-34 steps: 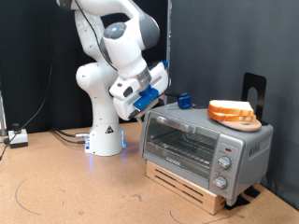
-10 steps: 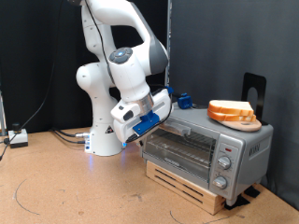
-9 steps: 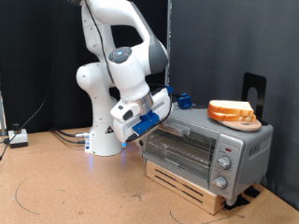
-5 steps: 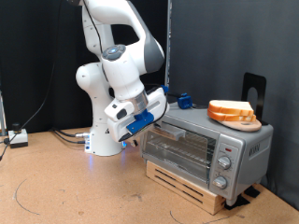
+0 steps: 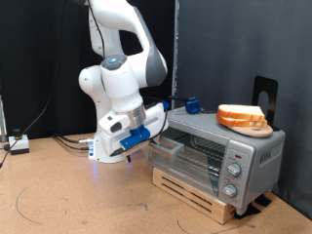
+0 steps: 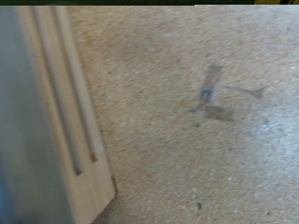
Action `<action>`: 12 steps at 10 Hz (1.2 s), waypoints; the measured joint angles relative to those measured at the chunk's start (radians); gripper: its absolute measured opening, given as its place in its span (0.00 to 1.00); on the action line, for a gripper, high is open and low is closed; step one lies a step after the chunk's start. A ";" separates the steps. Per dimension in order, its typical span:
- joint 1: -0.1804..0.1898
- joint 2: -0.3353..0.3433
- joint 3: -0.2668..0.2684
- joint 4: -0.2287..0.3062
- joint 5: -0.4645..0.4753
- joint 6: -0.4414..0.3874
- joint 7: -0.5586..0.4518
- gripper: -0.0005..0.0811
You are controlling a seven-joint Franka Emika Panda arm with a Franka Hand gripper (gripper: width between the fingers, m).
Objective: Make a piece of toast with the oven
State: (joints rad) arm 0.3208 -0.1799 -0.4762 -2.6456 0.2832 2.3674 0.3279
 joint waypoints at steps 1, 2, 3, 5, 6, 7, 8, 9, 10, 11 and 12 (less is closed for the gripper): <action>-0.001 0.022 -0.001 0.006 0.005 0.011 -0.005 0.99; -0.001 0.040 -0.002 0.013 0.021 0.014 -0.017 0.99; 0.000 0.054 -0.002 0.021 0.044 0.015 -0.040 0.99; 0.002 0.067 -0.001 0.037 0.092 0.012 -0.075 0.99; 0.003 0.070 -0.001 0.049 0.115 0.002 -0.090 0.99; 0.003 0.070 0.001 0.060 0.134 -0.007 -0.107 0.99; 0.003 0.070 0.001 0.070 0.142 -0.019 -0.113 0.99; 0.003 0.070 0.002 0.078 0.142 -0.026 -0.114 0.99; 0.003 0.070 0.002 0.081 0.142 -0.027 -0.114 0.99; 0.003 0.070 0.002 0.082 0.141 -0.028 -0.114 0.99; 0.002 0.070 0.002 0.082 0.137 -0.028 -0.113 0.99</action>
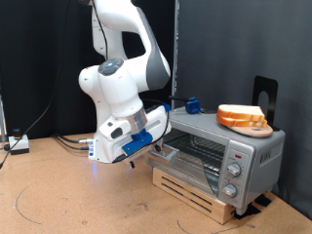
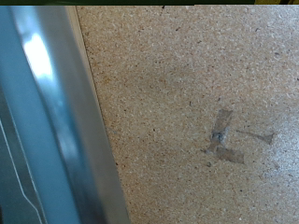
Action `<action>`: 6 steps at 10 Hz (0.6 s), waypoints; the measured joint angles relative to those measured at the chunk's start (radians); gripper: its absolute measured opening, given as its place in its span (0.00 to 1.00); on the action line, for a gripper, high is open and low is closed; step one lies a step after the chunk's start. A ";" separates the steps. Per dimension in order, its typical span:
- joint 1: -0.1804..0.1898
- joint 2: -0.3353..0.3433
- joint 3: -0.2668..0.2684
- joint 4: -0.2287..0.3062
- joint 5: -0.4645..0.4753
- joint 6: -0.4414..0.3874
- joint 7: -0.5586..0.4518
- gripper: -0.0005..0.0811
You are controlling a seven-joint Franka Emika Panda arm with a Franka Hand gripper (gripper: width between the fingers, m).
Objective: Make a piece of toast with the oven
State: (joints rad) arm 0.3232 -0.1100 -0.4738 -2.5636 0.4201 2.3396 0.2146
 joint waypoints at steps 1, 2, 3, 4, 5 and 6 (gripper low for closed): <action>-0.001 0.000 0.000 0.000 -0.007 0.000 0.000 0.99; -0.003 0.003 0.000 0.000 -0.027 0.000 0.008 0.99; -0.008 0.010 0.000 -0.001 -0.049 0.011 0.022 0.99; -0.013 0.023 -0.001 -0.001 -0.056 0.037 0.033 0.99; -0.017 0.044 -0.003 0.000 -0.056 0.069 0.039 0.99; -0.020 0.069 -0.005 0.006 -0.050 0.097 0.041 0.99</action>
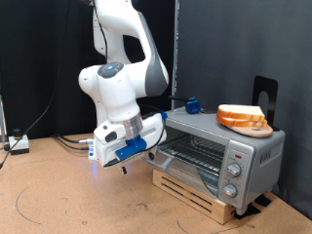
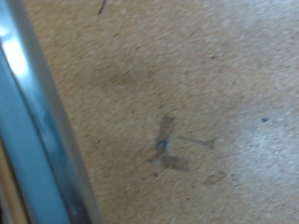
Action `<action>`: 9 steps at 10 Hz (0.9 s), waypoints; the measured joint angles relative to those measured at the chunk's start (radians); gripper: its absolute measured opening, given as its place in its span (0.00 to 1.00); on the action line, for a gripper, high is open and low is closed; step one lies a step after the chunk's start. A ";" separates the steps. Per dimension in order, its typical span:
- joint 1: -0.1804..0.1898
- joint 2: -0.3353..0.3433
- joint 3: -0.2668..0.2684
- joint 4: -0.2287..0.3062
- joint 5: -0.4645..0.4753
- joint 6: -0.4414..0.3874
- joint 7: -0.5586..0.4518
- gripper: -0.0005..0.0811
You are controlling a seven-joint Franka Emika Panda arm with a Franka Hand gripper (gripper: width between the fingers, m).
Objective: Make a piece of toast with the oven
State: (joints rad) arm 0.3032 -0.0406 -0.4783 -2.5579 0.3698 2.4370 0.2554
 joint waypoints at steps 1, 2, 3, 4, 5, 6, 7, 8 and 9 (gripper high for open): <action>-0.003 0.029 -0.002 0.012 0.017 0.021 -0.001 0.99; -0.004 0.060 -0.003 0.028 0.036 0.032 -0.002 0.99; -0.006 0.090 -0.004 0.045 0.053 0.036 -0.012 0.99; -0.008 0.118 -0.004 0.060 0.070 0.036 -0.027 0.99; -0.011 0.141 -0.004 0.073 0.079 0.037 -0.041 0.99; -0.014 0.165 -0.004 0.084 0.081 0.037 -0.042 0.99; -0.017 0.189 -0.004 0.096 0.081 0.035 -0.042 0.99; -0.020 0.214 -0.003 0.107 0.090 0.037 -0.054 0.99; -0.023 0.235 -0.003 0.117 0.109 0.037 -0.078 0.99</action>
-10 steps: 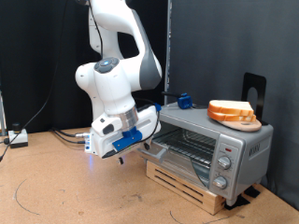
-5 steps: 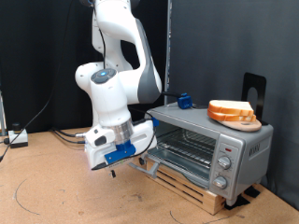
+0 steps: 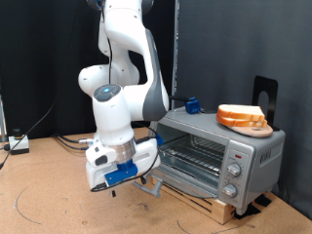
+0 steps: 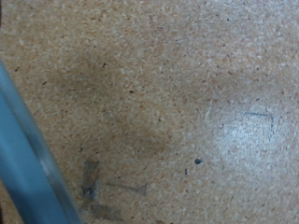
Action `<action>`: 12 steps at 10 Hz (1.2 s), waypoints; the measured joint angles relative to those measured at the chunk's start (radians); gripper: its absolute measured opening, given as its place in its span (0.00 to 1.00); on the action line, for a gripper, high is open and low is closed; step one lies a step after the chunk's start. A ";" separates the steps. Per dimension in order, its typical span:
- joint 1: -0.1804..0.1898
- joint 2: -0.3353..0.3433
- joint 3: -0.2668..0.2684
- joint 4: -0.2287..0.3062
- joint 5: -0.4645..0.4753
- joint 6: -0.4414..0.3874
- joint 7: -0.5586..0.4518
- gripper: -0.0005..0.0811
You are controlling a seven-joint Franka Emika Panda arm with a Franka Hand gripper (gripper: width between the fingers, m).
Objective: Make a piece of toast with the oven
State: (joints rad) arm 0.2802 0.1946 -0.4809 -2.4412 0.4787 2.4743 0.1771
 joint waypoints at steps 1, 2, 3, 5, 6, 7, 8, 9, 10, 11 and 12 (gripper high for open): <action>-0.002 0.018 0.001 0.008 0.014 0.004 -0.017 0.99; -0.003 0.038 0.001 0.015 0.016 0.009 -0.020 0.99; -0.003 0.061 0.001 0.025 0.016 0.011 -0.020 0.99; -0.003 0.111 0.005 0.042 0.016 0.030 -0.020 0.99; -0.003 0.136 0.011 0.047 0.019 0.047 -0.022 0.99; -0.006 0.163 0.020 0.050 0.033 0.067 -0.029 0.99; -0.012 0.191 0.034 0.054 0.057 0.091 -0.051 0.99; -0.022 0.216 0.049 0.060 0.082 0.105 -0.069 0.99; -0.032 0.231 0.058 0.066 0.103 0.105 -0.082 0.99; -0.042 0.232 0.064 0.068 0.119 0.101 -0.095 0.99; -0.052 0.231 0.069 0.068 0.136 0.095 -0.112 0.99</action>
State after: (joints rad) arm 0.2282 0.4252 -0.4116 -2.3729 0.6147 2.5693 0.0650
